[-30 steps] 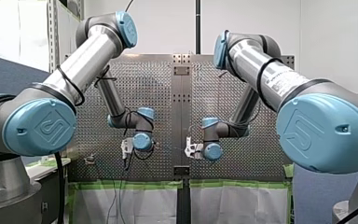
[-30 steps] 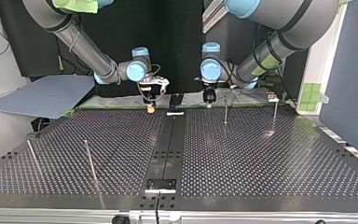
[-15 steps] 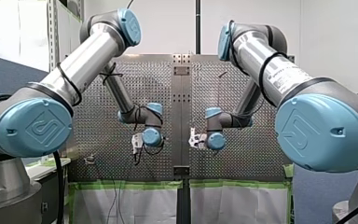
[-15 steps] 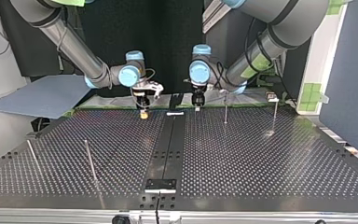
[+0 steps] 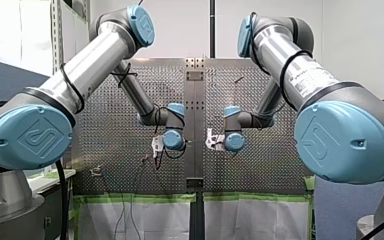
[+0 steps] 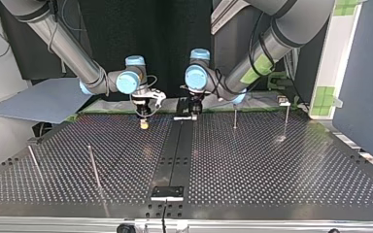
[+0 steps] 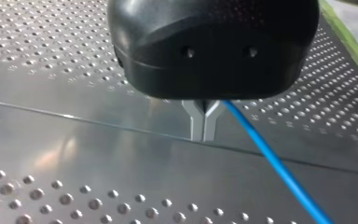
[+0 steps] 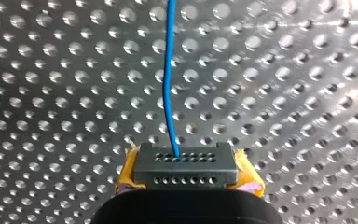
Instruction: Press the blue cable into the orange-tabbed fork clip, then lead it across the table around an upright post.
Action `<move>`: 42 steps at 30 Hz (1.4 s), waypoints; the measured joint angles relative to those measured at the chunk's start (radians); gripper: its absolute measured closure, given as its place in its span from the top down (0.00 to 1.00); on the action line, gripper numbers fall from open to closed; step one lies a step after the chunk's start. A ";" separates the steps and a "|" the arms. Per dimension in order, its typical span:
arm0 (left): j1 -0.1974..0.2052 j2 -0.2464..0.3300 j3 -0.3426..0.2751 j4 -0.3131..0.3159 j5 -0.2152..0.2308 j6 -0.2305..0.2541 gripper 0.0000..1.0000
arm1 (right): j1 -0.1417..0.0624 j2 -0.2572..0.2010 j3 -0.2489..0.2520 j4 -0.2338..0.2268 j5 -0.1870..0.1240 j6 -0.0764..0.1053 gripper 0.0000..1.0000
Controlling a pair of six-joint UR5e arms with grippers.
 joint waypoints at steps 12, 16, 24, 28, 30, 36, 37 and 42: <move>-0.026 0.051 0.010 -0.013 -0.048 0.004 0.00 | -0.009 -0.041 0.012 0.025 0.003 -0.002 0.00; -0.033 0.075 0.011 -0.013 -0.049 0.002 0.00 | -0.013 -0.069 0.033 0.025 0.009 -0.002 0.00; -0.041 0.109 0.011 -0.016 -0.049 0.002 0.00 | -0.014 -0.136 0.053 0.030 0.010 -0.001 0.00; -0.042 0.115 0.011 -0.023 -0.049 0.007 0.00 | -0.011 -0.176 0.053 0.038 0.011 0.000 0.00; -0.042 0.116 0.013 -0.025 -0.049 0.011 0.00 | -0.010 -0.189 0.054 0.043 0.012 0.000 0.00; -0.046 0.118 0.036 -0.053 -0.050 0.016 0.00 | -0.008 -0.229 0.054 0.048 0.013 0.004 0.00; -0.047 0.118 0.042 -0.058 -0.050 0.016 0.00 | -0.007 -0.236 0.054 0.048 0.012 0.005 0.00; -0.055 0.118 0.076 -0.076 -0.050 0.014 0.00 | -0.006 -0.250 0.054 0.050 0.010 0.005 0.00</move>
